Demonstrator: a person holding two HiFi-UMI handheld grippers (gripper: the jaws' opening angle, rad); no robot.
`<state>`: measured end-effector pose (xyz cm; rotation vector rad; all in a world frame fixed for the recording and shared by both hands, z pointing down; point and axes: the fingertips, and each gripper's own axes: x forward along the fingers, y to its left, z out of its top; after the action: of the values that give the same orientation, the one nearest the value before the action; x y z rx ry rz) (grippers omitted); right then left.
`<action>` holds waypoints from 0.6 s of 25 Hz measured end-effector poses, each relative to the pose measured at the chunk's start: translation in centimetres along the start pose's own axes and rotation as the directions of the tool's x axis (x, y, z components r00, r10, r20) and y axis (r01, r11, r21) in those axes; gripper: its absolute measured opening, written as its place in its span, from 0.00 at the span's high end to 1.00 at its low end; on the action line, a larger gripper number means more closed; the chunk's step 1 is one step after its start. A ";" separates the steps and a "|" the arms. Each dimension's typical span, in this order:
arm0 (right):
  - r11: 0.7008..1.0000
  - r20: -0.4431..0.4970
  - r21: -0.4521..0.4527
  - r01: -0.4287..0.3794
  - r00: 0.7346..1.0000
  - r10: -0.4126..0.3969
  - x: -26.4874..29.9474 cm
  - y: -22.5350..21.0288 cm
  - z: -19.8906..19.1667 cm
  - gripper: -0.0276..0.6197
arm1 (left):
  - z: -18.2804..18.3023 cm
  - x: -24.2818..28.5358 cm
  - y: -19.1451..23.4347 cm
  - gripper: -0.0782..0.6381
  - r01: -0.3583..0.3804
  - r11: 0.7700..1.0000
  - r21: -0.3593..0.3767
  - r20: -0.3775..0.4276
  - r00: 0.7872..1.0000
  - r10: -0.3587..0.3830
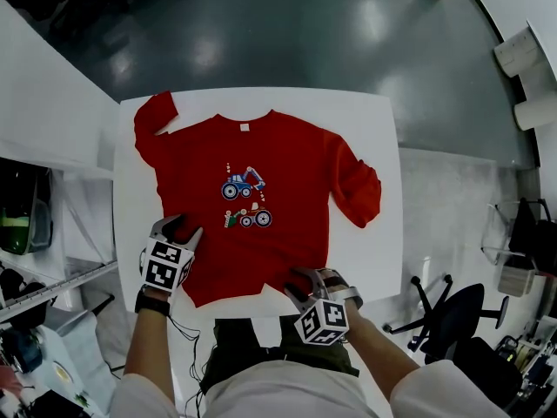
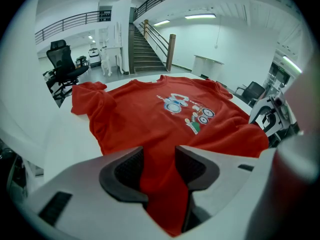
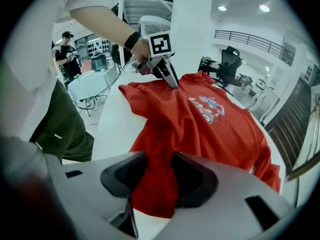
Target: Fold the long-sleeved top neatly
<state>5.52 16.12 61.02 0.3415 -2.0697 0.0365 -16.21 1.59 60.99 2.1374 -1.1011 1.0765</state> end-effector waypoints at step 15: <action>0.990 -0.013 -0.109 -0.088 0.996 0.087 -1.7 2.0 -2.8 0.65 | 0.0 0.0 0.0 0.61 0.015 1.000 0.016 -0.008 1.000 -0.015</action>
<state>8.20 18.87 61.21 0.1827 -2.0684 -0.0224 -16.18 1.56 60.99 2.1487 -1.0748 1.0893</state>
